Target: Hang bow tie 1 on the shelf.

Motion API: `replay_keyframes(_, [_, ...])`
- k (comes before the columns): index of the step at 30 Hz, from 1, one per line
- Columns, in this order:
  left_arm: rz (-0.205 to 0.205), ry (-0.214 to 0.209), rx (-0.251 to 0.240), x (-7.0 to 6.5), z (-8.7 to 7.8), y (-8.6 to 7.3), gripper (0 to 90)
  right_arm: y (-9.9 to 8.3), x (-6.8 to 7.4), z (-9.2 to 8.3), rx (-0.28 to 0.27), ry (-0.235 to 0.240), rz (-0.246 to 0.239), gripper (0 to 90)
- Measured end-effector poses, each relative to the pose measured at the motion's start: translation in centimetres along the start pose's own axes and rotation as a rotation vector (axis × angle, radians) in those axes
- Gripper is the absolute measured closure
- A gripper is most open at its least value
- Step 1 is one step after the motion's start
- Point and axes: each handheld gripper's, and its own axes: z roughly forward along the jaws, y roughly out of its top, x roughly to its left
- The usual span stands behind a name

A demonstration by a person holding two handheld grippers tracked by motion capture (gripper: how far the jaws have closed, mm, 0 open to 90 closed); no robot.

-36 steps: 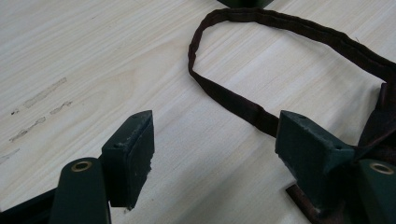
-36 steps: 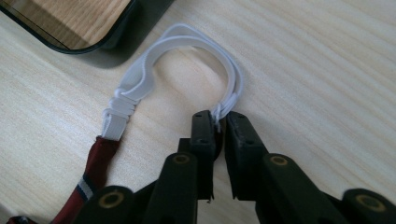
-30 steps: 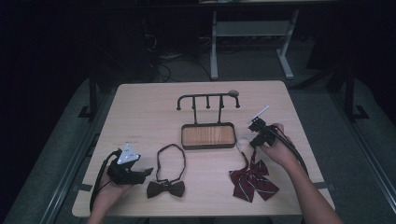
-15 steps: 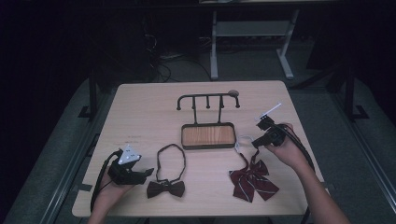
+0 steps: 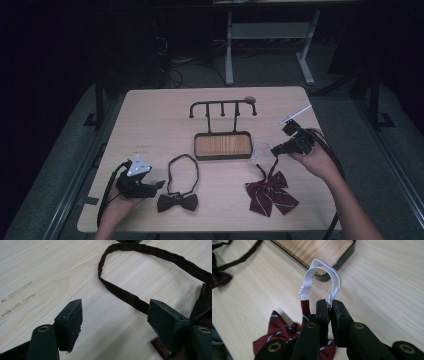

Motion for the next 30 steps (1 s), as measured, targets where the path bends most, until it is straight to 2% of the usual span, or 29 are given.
replay_keyframes(10, [-0.004, 0.004, -0.005, 0.0, -0.1, 0.0, 28.8, 0.7, 1.2, -2.4, -0.035, 0.024, -0.042, 84.4])
replay_keyframes(30, [-0.003, 0.003, -0.006, 0.0, 0.0, 0.0, 28.8, 2.2, 2.5, -5.3, -0.073, 0.001, -0.101, 85.6])
